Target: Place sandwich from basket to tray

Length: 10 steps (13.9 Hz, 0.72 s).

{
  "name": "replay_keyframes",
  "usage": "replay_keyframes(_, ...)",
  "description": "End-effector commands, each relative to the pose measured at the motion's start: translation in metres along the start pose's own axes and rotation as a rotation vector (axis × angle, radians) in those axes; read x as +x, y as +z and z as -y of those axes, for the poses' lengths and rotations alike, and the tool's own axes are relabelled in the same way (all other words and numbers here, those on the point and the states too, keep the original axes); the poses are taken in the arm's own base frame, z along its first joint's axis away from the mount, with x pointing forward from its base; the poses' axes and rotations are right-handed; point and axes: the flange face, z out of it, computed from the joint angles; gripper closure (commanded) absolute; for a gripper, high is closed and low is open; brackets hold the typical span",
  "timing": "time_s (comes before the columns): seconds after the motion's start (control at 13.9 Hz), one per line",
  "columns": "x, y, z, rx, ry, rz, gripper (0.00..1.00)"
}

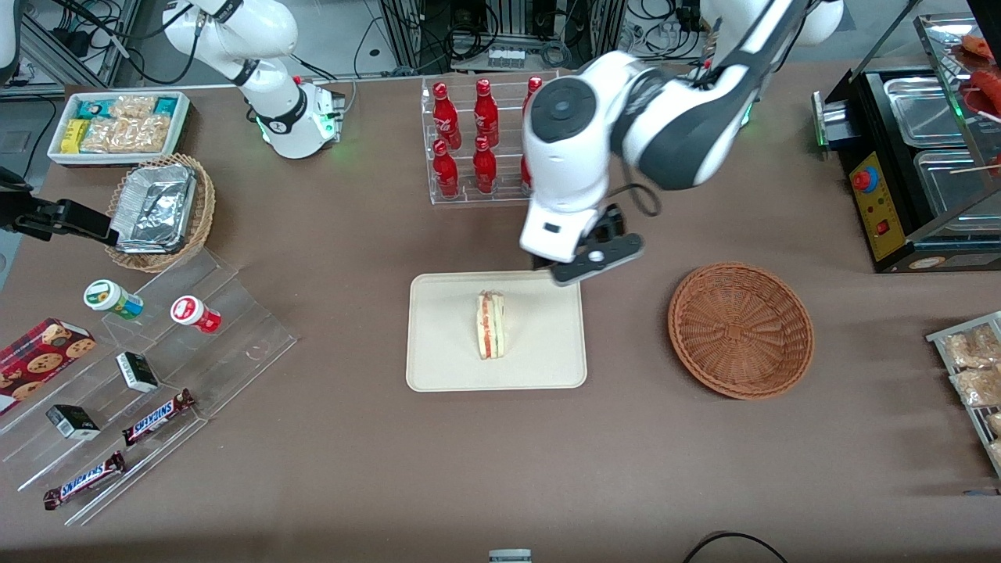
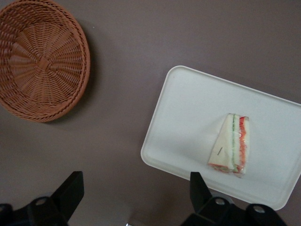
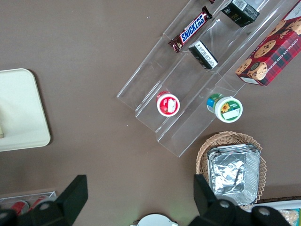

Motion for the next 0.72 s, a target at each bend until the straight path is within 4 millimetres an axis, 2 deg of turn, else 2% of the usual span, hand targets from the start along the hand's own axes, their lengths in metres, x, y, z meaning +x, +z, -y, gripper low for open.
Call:
replay_keyframes(0.0, 0.020, -0.024, 0.052, 0.017, 0.062, 0.047, 0.01)
replay_keyframes(0.22, 0.049, -0.046, 0.112, 0.020, 0.155, 0.100, 0.01)
replay_keyframes(0.5, 0.088, -0.060, 0.193, -0.019, 0.269, 0.151, 0.01)
replay_keyframes(0.65, 0.098, -0.065, 0.223, -0.019, 0.346, 0.167, 0.01)
